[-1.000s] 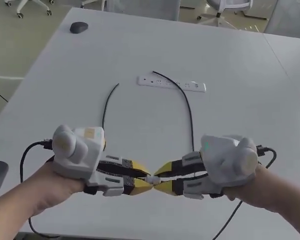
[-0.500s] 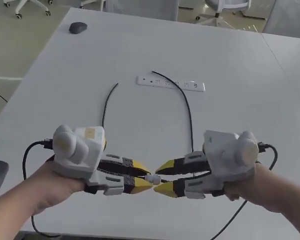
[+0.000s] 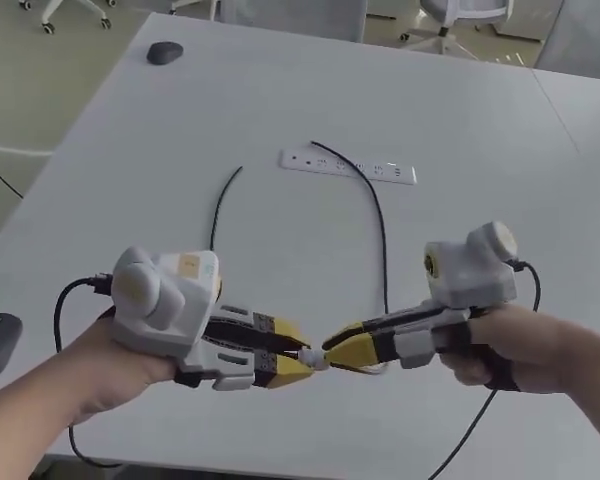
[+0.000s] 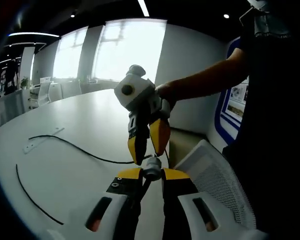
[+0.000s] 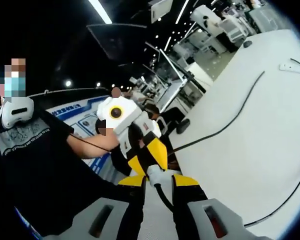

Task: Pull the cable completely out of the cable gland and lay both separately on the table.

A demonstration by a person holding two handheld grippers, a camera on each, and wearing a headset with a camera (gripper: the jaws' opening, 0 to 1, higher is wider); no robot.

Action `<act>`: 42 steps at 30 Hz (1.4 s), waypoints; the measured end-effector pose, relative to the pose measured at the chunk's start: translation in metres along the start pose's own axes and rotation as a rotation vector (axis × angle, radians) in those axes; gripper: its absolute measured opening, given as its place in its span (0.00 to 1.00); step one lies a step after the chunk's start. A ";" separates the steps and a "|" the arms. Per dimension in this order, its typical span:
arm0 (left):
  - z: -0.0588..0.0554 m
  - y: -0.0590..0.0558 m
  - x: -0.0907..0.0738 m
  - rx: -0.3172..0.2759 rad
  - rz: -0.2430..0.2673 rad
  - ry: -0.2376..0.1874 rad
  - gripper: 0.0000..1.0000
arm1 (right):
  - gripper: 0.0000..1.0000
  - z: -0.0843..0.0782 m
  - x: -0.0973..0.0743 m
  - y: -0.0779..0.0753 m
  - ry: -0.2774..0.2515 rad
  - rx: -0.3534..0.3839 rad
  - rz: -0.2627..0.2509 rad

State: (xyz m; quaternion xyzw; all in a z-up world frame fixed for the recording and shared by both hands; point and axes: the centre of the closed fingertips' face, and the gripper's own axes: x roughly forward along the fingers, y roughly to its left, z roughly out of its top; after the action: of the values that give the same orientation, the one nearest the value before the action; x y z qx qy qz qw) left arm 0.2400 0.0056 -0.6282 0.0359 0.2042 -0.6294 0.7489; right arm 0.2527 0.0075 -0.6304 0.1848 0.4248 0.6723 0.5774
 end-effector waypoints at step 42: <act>0.004 0.004 -0.010 -0.128 -0.002 -0.025 0.15 | 0.07 -0.005 0.019 0.013 0.201 -0.856 -0.419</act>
State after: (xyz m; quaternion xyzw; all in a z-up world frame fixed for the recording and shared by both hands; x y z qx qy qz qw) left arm 0.2441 0.0148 -0.6213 -0.0201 0.2349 -0.6163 0.7514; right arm 0.2358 0.0235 -0.6280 -0.2246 0.1919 0.6705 0.6805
